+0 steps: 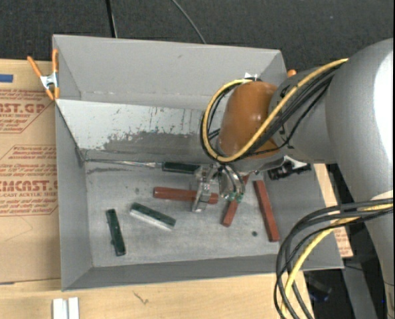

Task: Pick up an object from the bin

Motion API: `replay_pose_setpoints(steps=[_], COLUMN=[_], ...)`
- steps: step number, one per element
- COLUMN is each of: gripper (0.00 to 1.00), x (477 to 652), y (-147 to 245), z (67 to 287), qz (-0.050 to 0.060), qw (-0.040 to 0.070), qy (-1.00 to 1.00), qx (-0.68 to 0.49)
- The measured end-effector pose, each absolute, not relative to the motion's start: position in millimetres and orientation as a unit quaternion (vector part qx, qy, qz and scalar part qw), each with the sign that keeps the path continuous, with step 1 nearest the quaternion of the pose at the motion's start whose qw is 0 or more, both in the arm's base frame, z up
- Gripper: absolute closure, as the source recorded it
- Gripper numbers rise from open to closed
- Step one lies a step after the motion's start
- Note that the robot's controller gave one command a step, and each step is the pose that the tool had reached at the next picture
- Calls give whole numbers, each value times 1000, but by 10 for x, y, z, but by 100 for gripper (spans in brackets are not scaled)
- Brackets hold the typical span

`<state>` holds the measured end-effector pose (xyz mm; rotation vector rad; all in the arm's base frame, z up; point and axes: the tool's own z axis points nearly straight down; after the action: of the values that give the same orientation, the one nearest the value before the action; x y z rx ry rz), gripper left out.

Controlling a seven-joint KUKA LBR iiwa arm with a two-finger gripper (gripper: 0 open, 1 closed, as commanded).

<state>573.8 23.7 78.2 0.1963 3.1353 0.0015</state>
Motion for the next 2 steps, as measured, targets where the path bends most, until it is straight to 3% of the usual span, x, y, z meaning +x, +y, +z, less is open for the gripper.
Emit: replay_pose_setpoints(steps=[1,2], gripper=[100,100], x=[5529,5529], y=[557,557], z=[1943,1943], qz=[0,0], qw=[1,1], qy=[998,998], qx=[65,65])
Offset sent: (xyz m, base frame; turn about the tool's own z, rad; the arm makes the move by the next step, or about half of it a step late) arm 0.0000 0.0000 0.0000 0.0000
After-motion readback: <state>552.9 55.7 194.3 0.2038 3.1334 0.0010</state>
